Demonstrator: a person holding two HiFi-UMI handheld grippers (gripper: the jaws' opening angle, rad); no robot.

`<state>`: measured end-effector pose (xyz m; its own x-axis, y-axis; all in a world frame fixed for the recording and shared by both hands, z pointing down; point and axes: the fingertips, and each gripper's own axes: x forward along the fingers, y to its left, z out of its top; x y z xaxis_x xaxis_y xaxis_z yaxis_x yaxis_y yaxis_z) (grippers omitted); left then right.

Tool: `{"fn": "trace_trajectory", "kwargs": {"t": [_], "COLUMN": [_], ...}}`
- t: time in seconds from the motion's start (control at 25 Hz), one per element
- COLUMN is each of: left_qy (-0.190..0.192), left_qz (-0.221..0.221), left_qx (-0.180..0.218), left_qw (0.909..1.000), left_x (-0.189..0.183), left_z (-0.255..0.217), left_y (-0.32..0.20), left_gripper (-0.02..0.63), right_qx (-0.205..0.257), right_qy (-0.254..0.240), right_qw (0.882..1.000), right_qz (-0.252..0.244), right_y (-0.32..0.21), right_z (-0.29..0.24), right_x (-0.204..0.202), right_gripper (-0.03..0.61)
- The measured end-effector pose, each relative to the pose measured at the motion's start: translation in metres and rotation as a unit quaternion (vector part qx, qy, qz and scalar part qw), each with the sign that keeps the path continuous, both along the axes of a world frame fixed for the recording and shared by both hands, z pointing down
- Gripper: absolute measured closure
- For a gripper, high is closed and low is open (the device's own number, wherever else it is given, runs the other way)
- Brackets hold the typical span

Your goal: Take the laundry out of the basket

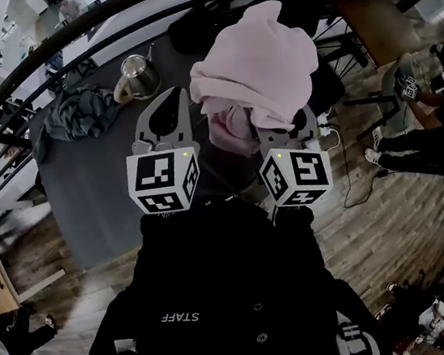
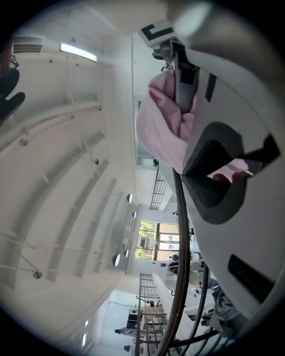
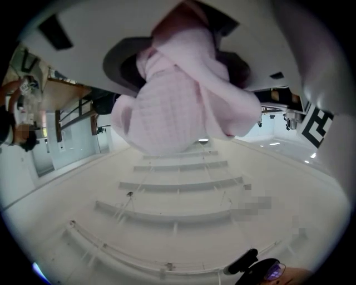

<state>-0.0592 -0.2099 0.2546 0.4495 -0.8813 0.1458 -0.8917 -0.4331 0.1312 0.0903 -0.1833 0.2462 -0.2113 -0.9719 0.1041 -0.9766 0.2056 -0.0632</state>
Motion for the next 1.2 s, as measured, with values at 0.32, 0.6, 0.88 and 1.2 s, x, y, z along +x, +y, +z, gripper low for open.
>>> {"fn": "trace_trajectory", "kwargs": {"t": [0.32,0.6,0.88,1.2], "left_qy": [0.003,0.001,-0.003,-0.002], "left_qz": [-0.008,-0.014,-0.012,-0.016], "left_qx": [0.031,0.036,0.032,0.030], "left_qw": [0.9995,0.9992,0.9994,0.9994], "left_x": [0.000,-0.006,-0.001,-0.006], "left_z": [-0.016,-0.018,-0.014,-0.014], "left_y": [-0.002,-0.001,0.000,-0.002], "left_gripper": [0.612,0.612,0.612,0.612], "right_qx": [0.038,0.051,0.053,0.056], "right_qy": [0.005,0.004,0.006,0.011], "right_qw": [0.999,0.999,0.999,0.998], "right_qz": [0.009,0.015,0.012,0.015], "right_y": [-0.002,-0.001,-0.001,-0.001], "right_z": [-0.022,-0.029,-0.030,-0.033], "right_x": [0.001,-0.001,-0.002,-0.003], "right_gripper": [0.287,0.287,0.287,0.287]}}
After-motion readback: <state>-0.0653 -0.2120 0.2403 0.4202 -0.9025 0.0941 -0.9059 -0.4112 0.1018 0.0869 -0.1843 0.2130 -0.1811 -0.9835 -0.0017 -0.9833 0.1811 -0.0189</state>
